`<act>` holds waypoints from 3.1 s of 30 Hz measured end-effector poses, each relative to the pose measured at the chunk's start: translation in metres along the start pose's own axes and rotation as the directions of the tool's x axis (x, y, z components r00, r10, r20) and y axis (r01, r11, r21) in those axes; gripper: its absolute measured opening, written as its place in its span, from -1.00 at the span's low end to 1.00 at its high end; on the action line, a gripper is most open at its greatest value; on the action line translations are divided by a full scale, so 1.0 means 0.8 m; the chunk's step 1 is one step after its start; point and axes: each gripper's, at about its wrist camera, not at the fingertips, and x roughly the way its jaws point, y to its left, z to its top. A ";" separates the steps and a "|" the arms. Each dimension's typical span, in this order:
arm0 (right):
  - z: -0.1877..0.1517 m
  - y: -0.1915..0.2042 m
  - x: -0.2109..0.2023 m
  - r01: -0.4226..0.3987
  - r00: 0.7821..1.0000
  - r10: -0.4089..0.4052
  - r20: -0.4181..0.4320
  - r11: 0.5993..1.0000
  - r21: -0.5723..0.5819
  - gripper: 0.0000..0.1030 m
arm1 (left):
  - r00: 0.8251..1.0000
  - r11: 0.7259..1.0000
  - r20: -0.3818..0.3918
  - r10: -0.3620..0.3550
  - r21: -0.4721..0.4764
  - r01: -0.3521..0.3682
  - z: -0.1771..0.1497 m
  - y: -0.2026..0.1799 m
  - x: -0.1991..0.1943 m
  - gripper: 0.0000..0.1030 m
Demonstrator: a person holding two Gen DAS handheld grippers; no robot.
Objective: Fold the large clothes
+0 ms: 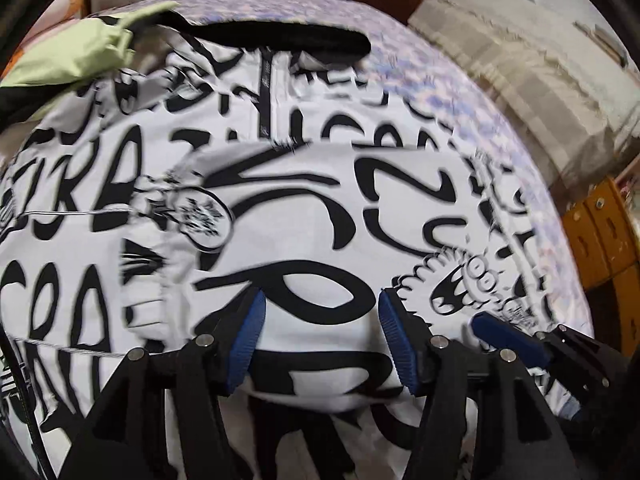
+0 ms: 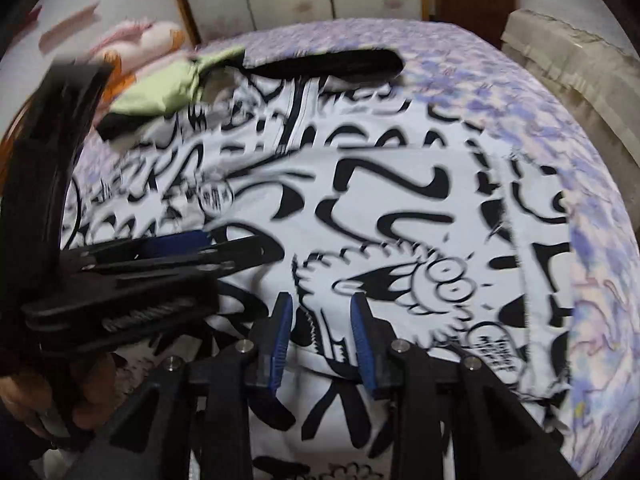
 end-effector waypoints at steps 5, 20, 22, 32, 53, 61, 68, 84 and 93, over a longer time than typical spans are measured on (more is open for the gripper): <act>-0.021 -0.044 0.024 0.142 0.988 -0.140 -0.067 0.990 0.024 -0.43 | 0.998 0.997 -0.005 0.065 0.041 -0.065 -0.012 0.005 0.021 0.11; -0.057 -0.130 -0.016 0.301 0.954 -0.294 -0.067 0.930 0.212 -0.75 | 0.994 0.994 0.005 0.110 0.011 -0.110 -0.017 0.023 -0.001 0.13; -0.059 -0.130 -0.016 0.297 0.955 -0.290 -0.065 0.929 0.222 -0.74 | 0.993 0.993 0.004 0.116 0.011 -0.116 -0.018 0.023 -0.005 0.15; -0.061 -0.128 -0.033 0.278 0.961 -0.268 -0.072 0.922 0.271 -0.74 | 0.994 0.993 -0.004 0.112 -0.029 -0.112 -0.030 0.028 -0.034 0.19; -0.043 0.021 -0.150 0.236 0.971 -0.232 -0.054 0.966 0.101 -0.59 | 0.982 0.978 0.025 0.185 -0.099 -0.182 -0.107 0.097 -0.200 0.27; -0.048 0.115 -0.146 0.170 0.984 -0.169 -0.049 0.985 0.012 -0.55 | 0.969 0.966 0.068 0.237 -0.127 -0.227 -0.137 0.165 -0.279 0.27; -0.034 0.215 -0.144 0.110 0.993 -0.113 -0.021 0.989 -0.102 -0.55 | 0.972 0.932 0.066 0.225 -0.307 -0.195 -0.151 0.284 -0.333 0.27; 0.034 0.411 -0.095 -0.014 1.000 0.013 -0.008 0.968 -0.249 -0.55 | 0.996 0.716 0.057 0.075 -0.698 -0.014 -0.209 0.523 -0.359 0.30; 0.061 0.475 -0.041 -0.081 0.996 0.069 -0.055 0.962 -0.259 -0.55 | 0.997 0.488 0.058 0.053 -0.872 0.025 -0.230 0.625 -0.324 0.30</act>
